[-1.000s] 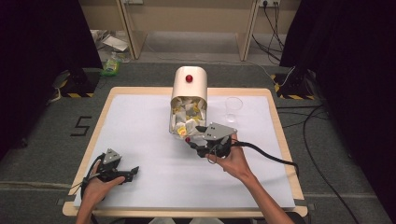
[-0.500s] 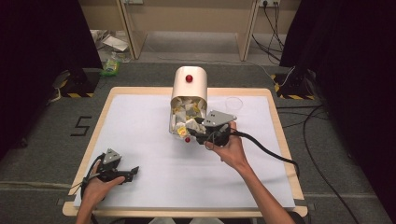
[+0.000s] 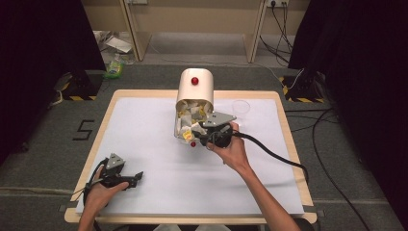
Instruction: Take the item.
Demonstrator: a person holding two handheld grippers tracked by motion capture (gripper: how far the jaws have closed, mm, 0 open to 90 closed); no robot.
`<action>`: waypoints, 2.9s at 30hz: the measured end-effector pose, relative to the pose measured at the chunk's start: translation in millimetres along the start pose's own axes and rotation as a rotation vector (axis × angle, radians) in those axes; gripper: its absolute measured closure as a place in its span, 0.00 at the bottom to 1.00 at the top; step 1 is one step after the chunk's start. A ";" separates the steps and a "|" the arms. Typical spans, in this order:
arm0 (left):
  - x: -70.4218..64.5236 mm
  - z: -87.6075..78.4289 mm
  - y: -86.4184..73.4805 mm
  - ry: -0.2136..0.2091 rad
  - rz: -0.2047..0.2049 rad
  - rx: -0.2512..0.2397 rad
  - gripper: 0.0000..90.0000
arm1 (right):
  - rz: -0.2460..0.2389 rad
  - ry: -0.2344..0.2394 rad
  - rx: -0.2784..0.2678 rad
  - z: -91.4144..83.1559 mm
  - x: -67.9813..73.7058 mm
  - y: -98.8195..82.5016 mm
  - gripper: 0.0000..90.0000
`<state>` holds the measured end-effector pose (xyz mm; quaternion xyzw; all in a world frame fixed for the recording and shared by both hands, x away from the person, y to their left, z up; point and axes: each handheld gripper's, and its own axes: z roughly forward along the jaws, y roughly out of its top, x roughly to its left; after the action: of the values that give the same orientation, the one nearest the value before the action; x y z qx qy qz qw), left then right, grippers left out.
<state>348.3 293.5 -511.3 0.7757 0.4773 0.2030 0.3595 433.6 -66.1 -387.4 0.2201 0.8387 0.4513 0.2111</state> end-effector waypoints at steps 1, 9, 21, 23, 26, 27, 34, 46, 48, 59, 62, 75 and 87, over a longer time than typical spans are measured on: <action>0.0 0.0 0.0 0.000 0.000 0.000 0.12 | 0.001 0.001 0.001 0.6 0.0 0.0 0.66; 0.0 0.0 0.0 0.000 0.000 0.000 0.12 | 0.008 0.020 0.032 8.1 0.5 -3.6 0.77; 0.0 0.0 0.0 0.000 0.000 0.000 0.12 | -0.006 0.036 -0.035 -0.1 -2.4 -0.9 1.00; 0.0 0.0 0.0 0.000 0.000 0.000 0.12 | -0.006 0.033 -0.044 -1.8 -2.9 -0.1 1.00; 0.0 0.0 0.0 0.000 0.000 0.000 0.12 | -0.009 0.021 -0.074 -8.1 -5.6 3.2 1.00; 0.0 0.0 0.0 0.000 0.000 0.000 0.12 | -0.009 0.021 -0.074 -8.1 -5.6 3.2 1.00; 0.0 0.0 0.0 0.000 0.001 0.000 0.12 | -0.008 0.001 -0.135 -19.7 -8.3 9.5 1.00; 0.0 0.0 0.0 -0.001 -0.001 -0.001 0.12 | -0.012 -0.025 -0.216 -40.3 -12.0 18.9 1.00; 0.0 0.0 0.0 -0.001 -0.001 0.000 0.12 | -0.011 -0.026 -0.221 -42.0 -12.4 19.5 1.00; 0.0 0.0 0.0 -0.001 -0.001 -0.001 0.12 | -0.004 -0.065 -0.261 -67.0 -20.7 22.0 1.00; 0.0 0.0 0.0 -0.001 -0.001 -0.001 0.12 | 0.000 -0.072 -0.263 -70.5 -22.2 21.4 1.00; 0.0 -0.1 0.0 0.000 0.000 0.000 0.12 | 0.045 -0.136 -0.306 -98.4 -45.0 12.3 1.00; 0.0 0.0 0.0 -0.001 0.000 -0.001 0.12 | 0.117 -0.222 -0.277 -102.6 -77.4 -11.7 1.00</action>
<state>348.2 293.5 -511.3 0.7755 0.4773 0.2029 0.3599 437.8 -183.4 -333.7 0.2859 0.7259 0.5469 0.3037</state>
